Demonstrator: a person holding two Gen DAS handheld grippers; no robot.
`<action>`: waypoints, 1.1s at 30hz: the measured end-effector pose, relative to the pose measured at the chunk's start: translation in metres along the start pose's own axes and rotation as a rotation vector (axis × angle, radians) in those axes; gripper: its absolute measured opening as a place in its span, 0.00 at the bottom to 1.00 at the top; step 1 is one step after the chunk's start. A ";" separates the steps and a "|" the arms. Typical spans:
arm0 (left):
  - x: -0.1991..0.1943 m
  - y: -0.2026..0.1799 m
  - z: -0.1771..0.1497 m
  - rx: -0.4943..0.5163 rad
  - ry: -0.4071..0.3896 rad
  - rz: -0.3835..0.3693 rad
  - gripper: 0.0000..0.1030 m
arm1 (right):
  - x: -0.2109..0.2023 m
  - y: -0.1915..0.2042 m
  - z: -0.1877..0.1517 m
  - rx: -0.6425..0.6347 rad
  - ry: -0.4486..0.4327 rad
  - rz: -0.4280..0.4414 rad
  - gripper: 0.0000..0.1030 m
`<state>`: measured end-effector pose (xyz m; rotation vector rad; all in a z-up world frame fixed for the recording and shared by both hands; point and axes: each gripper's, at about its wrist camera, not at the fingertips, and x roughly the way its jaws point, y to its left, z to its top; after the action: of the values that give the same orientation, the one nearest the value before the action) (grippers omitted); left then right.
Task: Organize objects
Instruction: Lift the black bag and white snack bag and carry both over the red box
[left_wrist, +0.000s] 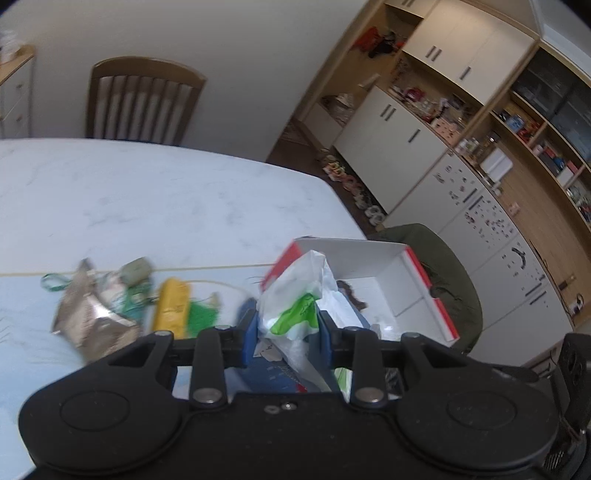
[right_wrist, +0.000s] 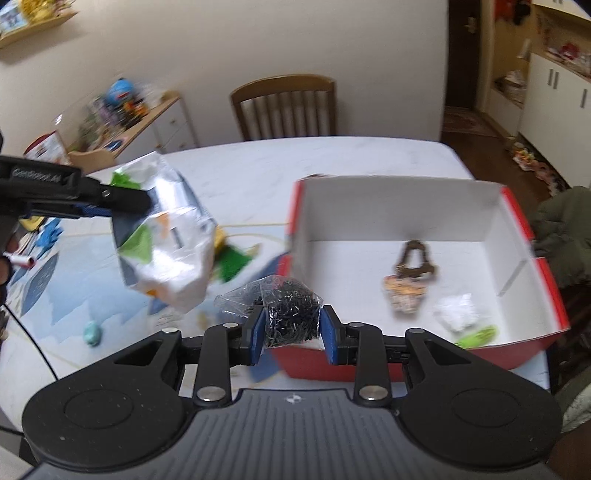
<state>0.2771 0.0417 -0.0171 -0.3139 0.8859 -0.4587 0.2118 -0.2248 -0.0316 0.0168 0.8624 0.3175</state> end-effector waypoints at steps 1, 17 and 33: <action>0.004 -0.007 0.001 0.007 0.001 -0.002 0.31 | -0.001 -0.008 0.001 0.004 -0.003 -0.008 0.30; 0.096 -0.104 0.011 0.172 0.111 0.076 0.31 | 0.017 -0.115 0.015 0.033 -0.009 -0.094 0.30; 0.206 -0.134 0.021 0.283 0.243 0.276 0.31 | 0.093 -0.156 0.046 -0.036 0.061 -0.123 0.30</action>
<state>0.3728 -0.1766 -0.0825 0.1268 1.0678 -0.3635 0.3445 -0.3420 -0.0922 -0.0788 0.9138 0.2192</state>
